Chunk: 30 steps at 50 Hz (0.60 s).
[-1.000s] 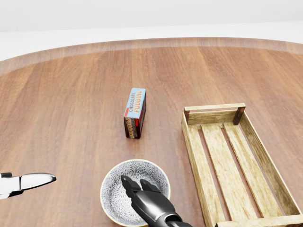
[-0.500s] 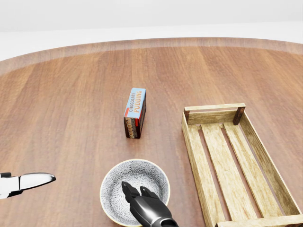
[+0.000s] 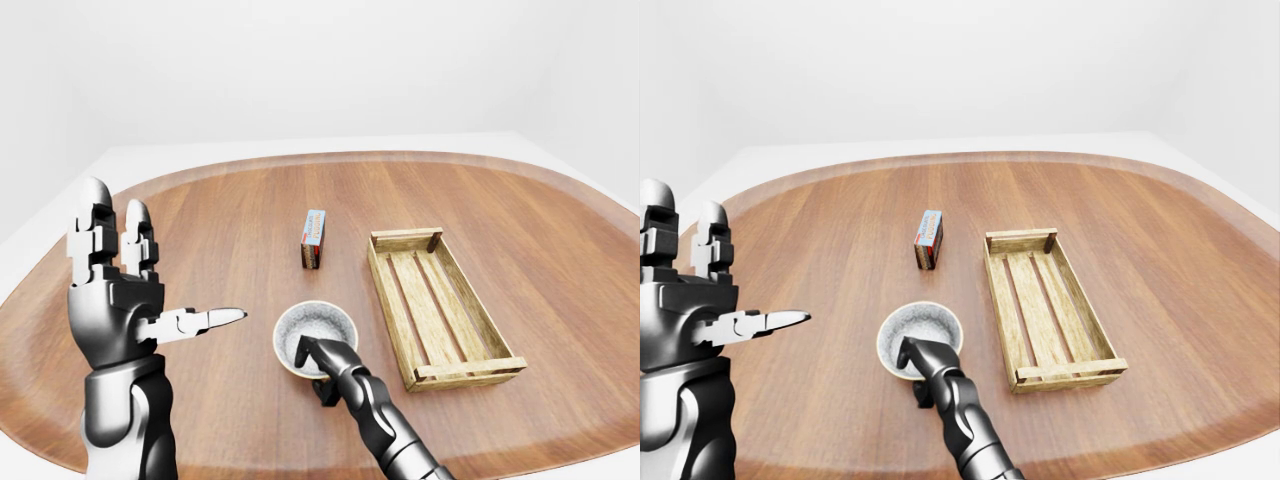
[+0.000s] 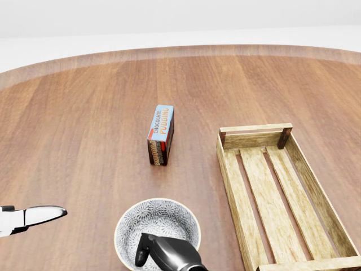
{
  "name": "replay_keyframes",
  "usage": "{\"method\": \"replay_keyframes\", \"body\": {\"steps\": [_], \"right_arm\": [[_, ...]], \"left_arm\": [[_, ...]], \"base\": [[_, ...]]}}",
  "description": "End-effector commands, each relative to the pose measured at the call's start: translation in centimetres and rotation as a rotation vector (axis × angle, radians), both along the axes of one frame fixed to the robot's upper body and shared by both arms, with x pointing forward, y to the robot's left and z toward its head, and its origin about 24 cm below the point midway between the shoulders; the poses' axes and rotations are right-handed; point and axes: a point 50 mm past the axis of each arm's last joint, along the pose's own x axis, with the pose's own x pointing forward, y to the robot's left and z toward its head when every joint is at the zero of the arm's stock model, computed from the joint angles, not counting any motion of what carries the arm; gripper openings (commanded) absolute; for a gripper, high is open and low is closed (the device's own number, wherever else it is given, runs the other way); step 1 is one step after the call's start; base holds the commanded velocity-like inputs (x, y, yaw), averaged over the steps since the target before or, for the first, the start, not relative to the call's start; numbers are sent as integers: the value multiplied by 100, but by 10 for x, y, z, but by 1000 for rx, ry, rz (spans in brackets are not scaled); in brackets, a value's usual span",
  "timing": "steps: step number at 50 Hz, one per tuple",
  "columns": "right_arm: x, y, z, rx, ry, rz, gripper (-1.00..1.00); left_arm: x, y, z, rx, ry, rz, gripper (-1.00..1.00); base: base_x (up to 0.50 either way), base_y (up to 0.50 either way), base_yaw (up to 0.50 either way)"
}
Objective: Pick up the bowl on the left and put it in the tray.
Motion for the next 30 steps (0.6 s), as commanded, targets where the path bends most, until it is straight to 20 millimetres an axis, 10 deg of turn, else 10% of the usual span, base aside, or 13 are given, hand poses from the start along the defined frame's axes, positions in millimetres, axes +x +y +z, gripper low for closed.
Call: {"method": "replay_keyframes", "body": {"steps": [1, 30], "right_arm": [[-12, 9, 3, 24, 23, 51, -100], [3, 37, 105, -138, -250, 313, -100]], "left_arm": [[0, 0, 0, 2, 2, 1, 100], [-3, -1, 1, 1, -7, -4, 100]], "base": [[0, 0, 0], [0, 0, 0]]}}
